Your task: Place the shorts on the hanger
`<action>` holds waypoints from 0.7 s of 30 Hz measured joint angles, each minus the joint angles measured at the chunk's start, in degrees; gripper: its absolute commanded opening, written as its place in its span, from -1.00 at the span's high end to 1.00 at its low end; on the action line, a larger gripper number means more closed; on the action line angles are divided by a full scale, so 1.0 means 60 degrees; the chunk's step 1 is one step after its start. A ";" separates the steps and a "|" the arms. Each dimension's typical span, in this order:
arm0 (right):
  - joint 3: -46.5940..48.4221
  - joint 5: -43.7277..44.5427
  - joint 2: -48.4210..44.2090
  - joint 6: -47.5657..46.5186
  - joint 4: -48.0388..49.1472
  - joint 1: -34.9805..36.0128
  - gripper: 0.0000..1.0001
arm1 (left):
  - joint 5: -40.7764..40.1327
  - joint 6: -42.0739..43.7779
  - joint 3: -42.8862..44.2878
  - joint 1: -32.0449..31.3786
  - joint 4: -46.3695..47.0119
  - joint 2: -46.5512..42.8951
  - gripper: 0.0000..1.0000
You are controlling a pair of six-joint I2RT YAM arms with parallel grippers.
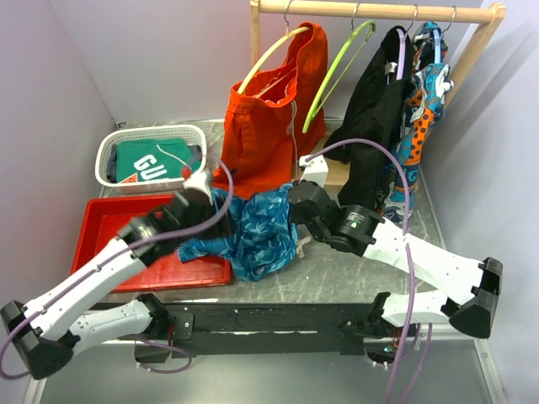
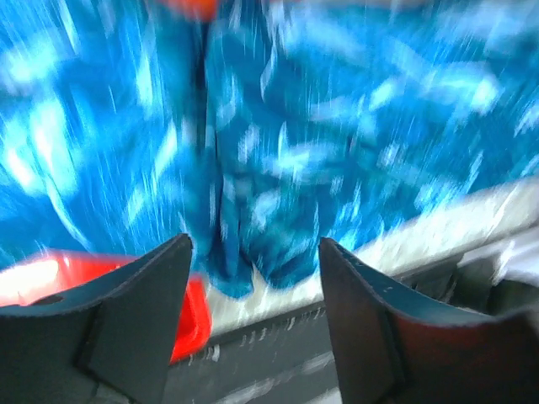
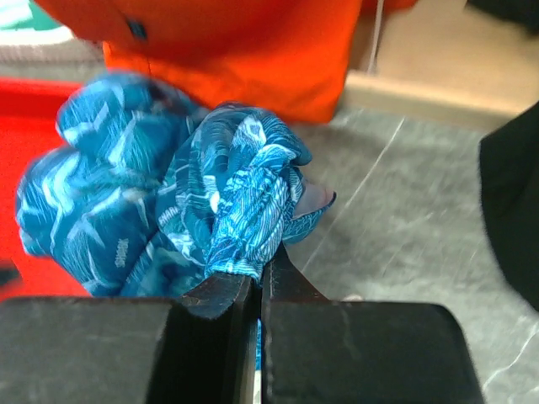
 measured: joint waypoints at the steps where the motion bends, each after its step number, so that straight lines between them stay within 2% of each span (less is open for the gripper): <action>1: -0.0102 -0.0113 0.0047 0.0131 -0.0029 -0.0015 1.00 | -0.0062 -0.0149 -0.0277 -0.0226 -0.0044 -0.0102 -0.07; 3: -0.0189 -0.0302 0.0062 0.0335 -0.0080 -0.0084 1.00 | -0.0284 -0.0703 -0.1067 -0.0951 -0.0124 -0.0277 0.07; 6: -0.0208 -0.0335 0.0044 0.0521 -0.0040 -0.0164 1.00 | -0.0637 -0.1384 -0.1654 -0.1949 -0.0168 -0.0222 0.10; 12: -0.0568 -0.0375 -0.0240 0.0798 -0.0007 -0.0361 1.00 | -0.1614 -0.2492 -0.1228 -0.3982 -0.0204 0.1213 0.26; 17: -0.1009 -0.0444 -0.0623 0.0965 -0.0022 -0.0433 1.00 | -0.2237 -0.3231 -0.0656 -0.4462 -0.0313 0.2885 0.38; 21: -0.1275 -0.0499 -0.0965 0.1104 -0.0022 -0.0441 1.00 | -0.2433 -0.3661 -0.0623 -0.4488 -0.0350 0.3435 0.42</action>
